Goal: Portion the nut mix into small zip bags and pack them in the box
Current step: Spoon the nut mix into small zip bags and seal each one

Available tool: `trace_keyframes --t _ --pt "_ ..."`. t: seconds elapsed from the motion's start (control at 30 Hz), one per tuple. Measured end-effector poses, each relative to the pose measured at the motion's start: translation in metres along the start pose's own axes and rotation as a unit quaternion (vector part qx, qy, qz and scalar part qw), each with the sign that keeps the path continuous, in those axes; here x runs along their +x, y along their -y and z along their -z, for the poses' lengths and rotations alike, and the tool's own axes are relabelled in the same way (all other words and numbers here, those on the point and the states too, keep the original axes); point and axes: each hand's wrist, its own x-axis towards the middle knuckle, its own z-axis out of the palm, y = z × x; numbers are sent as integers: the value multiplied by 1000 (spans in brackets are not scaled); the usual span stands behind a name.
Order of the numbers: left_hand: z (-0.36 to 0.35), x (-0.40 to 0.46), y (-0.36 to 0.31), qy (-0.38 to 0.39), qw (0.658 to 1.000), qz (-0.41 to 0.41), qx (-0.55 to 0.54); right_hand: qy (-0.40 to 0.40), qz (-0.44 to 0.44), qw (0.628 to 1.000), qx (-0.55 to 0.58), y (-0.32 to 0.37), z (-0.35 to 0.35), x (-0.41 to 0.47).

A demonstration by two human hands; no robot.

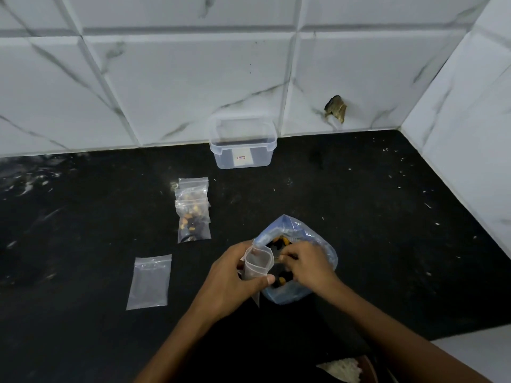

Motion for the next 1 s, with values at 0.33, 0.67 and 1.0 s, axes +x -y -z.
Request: trace_keyframes --t 0.33,0.67,1.0 --pt "9 -1 2 -25 1000 -8 3 7 -80 987 143 -3 27 -6" --pt "13 1 2 -50 999 -4 13 -4 -66 969 237 0 78 -38" --pt "6 7 -11 -88 993 -43 61 -154 285 933 -156 46 82 -68"
